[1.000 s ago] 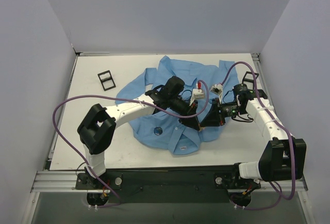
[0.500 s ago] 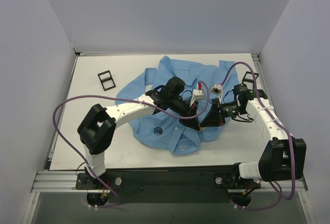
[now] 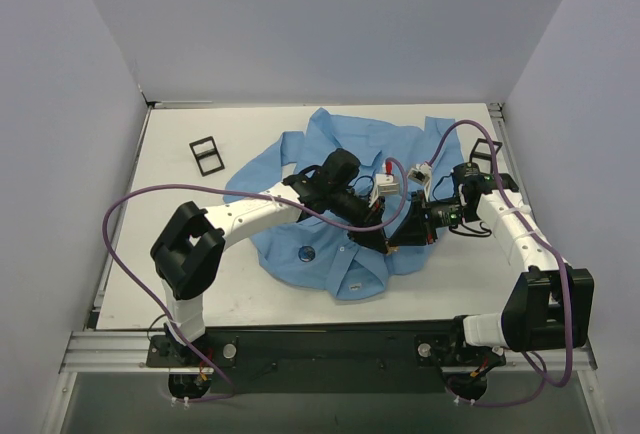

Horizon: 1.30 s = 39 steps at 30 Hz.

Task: Remove the brooch from the garment
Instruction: Close the brooch.

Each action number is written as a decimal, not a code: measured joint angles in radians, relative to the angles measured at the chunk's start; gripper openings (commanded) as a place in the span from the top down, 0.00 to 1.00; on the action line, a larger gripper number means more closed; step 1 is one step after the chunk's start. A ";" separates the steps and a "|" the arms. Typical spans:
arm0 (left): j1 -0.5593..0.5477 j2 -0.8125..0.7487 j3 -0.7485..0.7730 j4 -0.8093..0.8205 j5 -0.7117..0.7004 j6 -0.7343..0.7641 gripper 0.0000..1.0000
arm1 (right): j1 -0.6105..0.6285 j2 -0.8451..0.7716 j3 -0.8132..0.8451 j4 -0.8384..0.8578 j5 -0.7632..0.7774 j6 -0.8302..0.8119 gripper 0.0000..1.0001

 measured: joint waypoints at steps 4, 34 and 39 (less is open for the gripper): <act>-0.002 0.000 0.006 -0.016 0.006 0.023 0.67 | 0.000 0.000 0.000 0.000 -0.001 0.001 1.00; 0.051 -0.002 -0.021 0.050 0.122 -0.066 0.69 | 0.000 0.000 0.000 -0.006 -0.037 0.003 1.00; 0.051 -0.002 -0.022 0.077 0.125 -0.089 0.71 | 0.000 0.000 0.000 -0.005 -0.036 0.003 1.00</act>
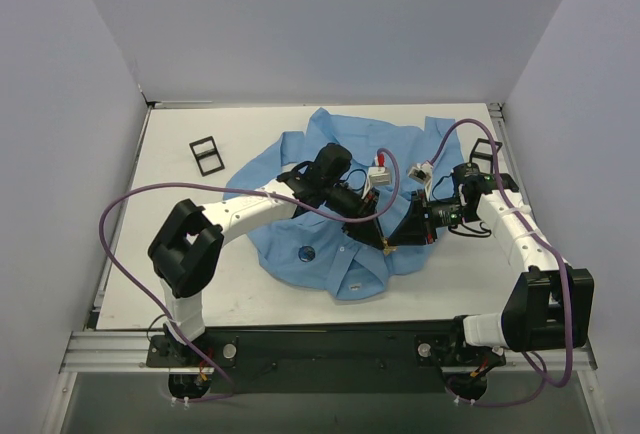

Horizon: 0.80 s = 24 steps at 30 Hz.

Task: Remove the brooch from the garment
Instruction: Close the brooch, then place the brooch in the brooch box.

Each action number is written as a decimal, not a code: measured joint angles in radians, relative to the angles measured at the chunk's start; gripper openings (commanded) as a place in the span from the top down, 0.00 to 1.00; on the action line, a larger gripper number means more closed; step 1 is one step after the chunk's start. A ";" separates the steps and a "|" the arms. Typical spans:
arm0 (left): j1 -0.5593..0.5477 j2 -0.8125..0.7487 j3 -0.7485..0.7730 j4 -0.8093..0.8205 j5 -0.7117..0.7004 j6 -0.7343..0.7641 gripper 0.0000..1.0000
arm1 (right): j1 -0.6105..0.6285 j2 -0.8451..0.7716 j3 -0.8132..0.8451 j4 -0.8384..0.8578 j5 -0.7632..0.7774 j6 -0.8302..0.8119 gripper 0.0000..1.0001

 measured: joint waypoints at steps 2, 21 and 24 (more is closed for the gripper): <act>0.000 0.000 0.000 0.005 0.000 -0.006 0.71 | 0.000 0.000 0.000 0.000 0.000 0.000 1.00; 0.002 0.000 -0.006 0.027 -0.006 -0.037 0.78 | 0.002 0.000 0.000 0.012 0.003 0.010 1.00; 0.002 0.000 -0.007 0.027 -0.008 -0.039 0.77 | 0.003 0.000 0.000 0.014 0.006 0.013 1.00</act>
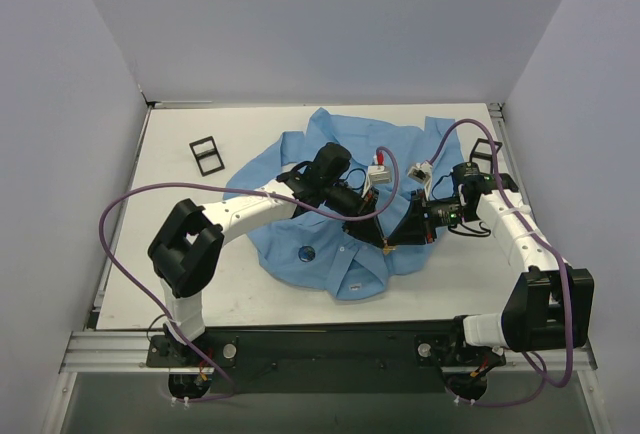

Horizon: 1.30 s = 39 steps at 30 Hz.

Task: Remove the brooch from the garment
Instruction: Place the brooch in the brooch box.

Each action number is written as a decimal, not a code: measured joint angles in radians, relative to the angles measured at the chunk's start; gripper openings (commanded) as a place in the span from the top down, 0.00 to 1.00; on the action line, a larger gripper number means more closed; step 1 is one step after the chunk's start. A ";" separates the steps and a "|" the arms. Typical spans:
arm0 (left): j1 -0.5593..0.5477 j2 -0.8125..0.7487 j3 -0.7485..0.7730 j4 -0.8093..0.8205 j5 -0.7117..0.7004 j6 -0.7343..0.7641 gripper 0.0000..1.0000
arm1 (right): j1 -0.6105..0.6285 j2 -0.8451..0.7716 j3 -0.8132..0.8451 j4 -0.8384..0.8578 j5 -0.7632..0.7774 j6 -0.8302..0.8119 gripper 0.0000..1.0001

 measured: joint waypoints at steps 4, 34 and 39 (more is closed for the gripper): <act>0.000 0.000 0.000 0.000 0.000 -0.003 0.74 | 0.002 0.000 0.000 0.005 0.002 0.006 1.00; 0.013 0.000 -0.010 0.004 -0.056 0.013 1.00 | 0.003 -0.002 -0.005 0.035 0.047 0.033 0.25; 0.036 -0.013 -0.009 -0.056 -0.193 0.078 1.00 | -0.008 -0.022 -0.005 0.038 0.065 0.039 0.20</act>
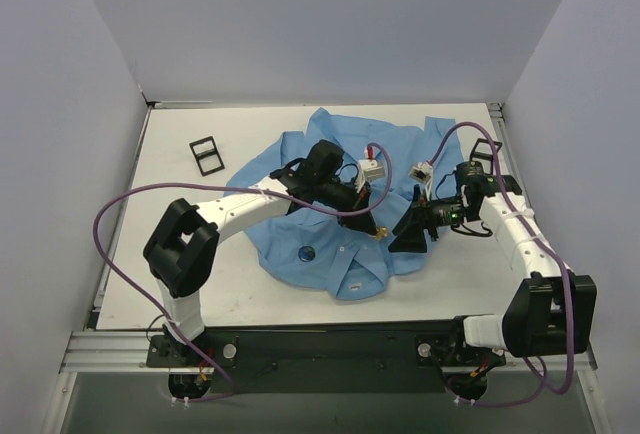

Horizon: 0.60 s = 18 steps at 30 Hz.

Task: Remove the brooch from the garment
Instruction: Place the brooch in the brooch box.

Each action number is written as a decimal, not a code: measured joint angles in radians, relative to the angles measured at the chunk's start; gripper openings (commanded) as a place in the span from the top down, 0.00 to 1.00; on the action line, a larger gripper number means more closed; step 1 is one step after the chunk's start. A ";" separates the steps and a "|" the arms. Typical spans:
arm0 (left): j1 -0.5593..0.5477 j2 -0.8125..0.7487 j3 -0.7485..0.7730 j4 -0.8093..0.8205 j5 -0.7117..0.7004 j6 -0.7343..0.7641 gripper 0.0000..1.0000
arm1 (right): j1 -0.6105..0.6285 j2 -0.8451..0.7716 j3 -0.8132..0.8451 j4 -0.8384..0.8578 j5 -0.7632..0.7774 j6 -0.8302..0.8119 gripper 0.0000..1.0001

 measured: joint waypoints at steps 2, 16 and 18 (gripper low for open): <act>0.013 -0.014 0.000 -0.019 -0.057 0.024 1.00 | 0.000 -0.019 0.002 0.001 0.018 0.003 0.19; 0.146 -0.187 -0.024 -0.128 -0.623 0.388 1.00 | 0.000 -0.213 0.062 -0.018 0.286 0.002 0.00; 0.159 -0.226 -0.061 -0.121 -0.712 0.447 1.00 | 0.000 -0.251 0.063 -0.025 0.307 -0.011 0.00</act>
